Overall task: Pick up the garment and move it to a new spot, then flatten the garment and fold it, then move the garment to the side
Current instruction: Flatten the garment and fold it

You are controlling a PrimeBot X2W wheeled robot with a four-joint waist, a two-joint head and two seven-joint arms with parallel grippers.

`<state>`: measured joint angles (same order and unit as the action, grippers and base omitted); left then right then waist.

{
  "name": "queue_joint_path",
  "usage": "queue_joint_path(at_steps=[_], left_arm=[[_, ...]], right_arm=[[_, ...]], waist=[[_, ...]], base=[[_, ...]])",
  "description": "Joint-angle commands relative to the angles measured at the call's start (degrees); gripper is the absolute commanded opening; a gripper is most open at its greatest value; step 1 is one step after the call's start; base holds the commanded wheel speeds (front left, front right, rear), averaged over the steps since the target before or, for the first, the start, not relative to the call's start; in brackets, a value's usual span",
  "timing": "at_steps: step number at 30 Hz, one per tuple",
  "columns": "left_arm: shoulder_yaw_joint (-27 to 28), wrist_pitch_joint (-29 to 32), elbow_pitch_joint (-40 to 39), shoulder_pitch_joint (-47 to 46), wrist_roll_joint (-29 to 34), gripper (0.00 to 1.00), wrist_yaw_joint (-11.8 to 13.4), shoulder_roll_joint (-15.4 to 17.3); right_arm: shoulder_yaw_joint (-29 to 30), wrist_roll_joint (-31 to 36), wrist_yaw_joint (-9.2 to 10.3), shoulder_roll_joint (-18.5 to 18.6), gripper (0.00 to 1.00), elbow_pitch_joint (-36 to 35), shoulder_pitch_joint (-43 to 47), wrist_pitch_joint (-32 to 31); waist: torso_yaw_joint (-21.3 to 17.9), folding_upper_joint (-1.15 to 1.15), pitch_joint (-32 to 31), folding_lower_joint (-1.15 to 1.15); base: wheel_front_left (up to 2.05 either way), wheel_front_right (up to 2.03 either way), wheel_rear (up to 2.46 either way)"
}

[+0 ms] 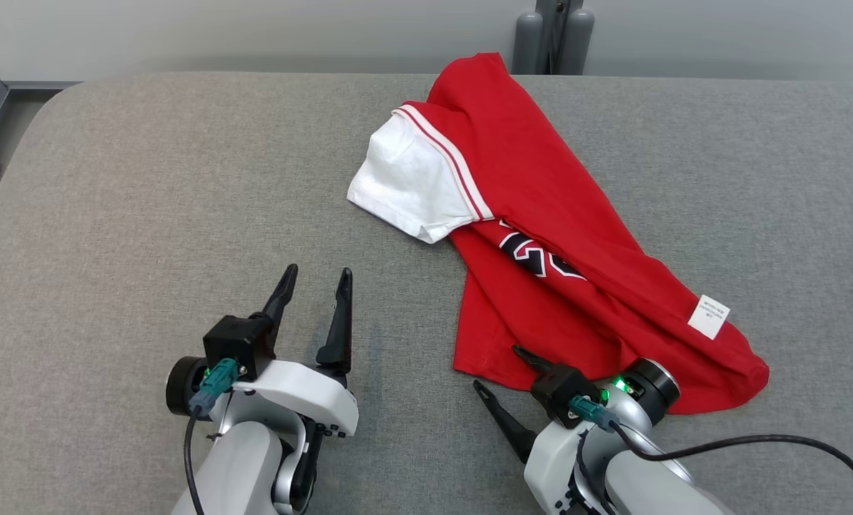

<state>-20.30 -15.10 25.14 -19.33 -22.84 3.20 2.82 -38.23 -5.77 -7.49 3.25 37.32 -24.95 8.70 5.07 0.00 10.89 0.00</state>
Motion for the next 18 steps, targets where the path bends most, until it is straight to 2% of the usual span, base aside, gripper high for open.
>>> queue_joint_path(at_steps=[1, 18], left_arm=[[-0.2, -0.1, -0.2, 0.4, -0.4, 1.0, 0.3, 0.2], [-3.7, -0.1, -0.8, 0.2, -2.4, 1.0, 1.9, 0.2]], right_arm=[[0.2, 0.4, -0.02, 0.0, 1.0, 0.7, -0.7, 0.5], [-3.4, -3.0, -0.02, -0.2, 1.0, 7.8, -5.3, 3.5]], waist=[[0.3, 0.0, 0.1, 0.0], [2.9, 0.0, 0.5, 0.0]], base=[[0.0, 0.0, 0.0], [0.0, 0.0, 0.0]])
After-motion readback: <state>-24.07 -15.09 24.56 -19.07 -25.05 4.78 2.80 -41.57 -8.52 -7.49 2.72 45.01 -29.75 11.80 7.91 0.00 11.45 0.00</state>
